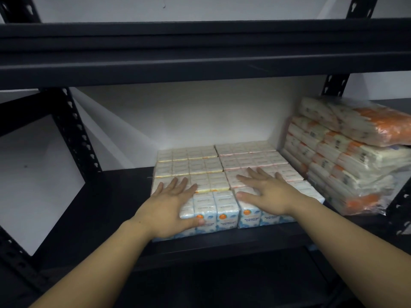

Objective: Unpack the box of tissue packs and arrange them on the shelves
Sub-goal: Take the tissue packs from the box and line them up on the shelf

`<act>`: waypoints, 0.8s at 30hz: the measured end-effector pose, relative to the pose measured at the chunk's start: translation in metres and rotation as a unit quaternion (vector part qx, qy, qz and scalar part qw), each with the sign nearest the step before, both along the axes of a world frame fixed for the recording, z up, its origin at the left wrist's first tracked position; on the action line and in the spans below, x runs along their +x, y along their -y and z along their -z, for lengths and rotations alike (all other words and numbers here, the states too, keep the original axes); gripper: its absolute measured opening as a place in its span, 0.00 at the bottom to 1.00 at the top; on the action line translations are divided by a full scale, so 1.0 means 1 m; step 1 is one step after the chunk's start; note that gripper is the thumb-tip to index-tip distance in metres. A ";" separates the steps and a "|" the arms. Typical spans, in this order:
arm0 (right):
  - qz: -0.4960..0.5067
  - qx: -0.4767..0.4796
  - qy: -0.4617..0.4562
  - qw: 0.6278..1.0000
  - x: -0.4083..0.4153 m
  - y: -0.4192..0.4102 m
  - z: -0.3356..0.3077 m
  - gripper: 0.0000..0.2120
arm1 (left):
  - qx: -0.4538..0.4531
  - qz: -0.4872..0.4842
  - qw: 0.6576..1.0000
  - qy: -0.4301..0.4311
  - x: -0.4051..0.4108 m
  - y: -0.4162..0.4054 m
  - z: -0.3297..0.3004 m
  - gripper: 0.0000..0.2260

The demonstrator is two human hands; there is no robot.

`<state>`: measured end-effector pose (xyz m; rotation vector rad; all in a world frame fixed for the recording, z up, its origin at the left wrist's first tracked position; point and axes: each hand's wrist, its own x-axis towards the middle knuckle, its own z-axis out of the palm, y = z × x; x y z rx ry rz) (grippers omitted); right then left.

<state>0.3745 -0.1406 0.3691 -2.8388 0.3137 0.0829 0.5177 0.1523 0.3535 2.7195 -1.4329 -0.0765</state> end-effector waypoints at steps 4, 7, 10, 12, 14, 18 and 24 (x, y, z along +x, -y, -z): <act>0.010 -0.009 0.021 1.000 0.000 -0.001 0.001 0.37 | 0.007 -0.003 1.000 -0.005 -0.001 0.003 -0.001 0.48; 0.018 -0.037 0.044 0.998 0.001 -0.005 0.002 0.36 | 0.034 0.003 0.999 -0.010 0.002 0.002 -0.003 0.46; 0.025 -0.052 0.061 0.996 0.003 -0.007 0.003 0.35 | 0.052 -0.001 0.998 -0.020 0.001 0.005 -0.008 0.43; 0.021 -0.052 0.081 0.995 0.003 -0.008 0.004 0.35 | 0.031 0.005 0.999 -0.011 -0.005 0.014 -0.008 0.43; 0.006 -0.028 0.091 0.995 0.002 -0.005 0.003 0.37 | 0.000 0.019 1.000 -0.011 -0.013 0.024 -0.005 0.44; -0.054 0.013 0.036 0.998 -0.004 0.011 -0.001 0.47 | 0.008 0.023 1.000 -0.013 -0.018 0.030 -0.003 0.46; -0.093 0.021 -0.003 0.995 -0.005 0.017 0.001 0.43 | 0.027 0.020 0.999 -0.022 -0.018 0.028 -0.006 0.44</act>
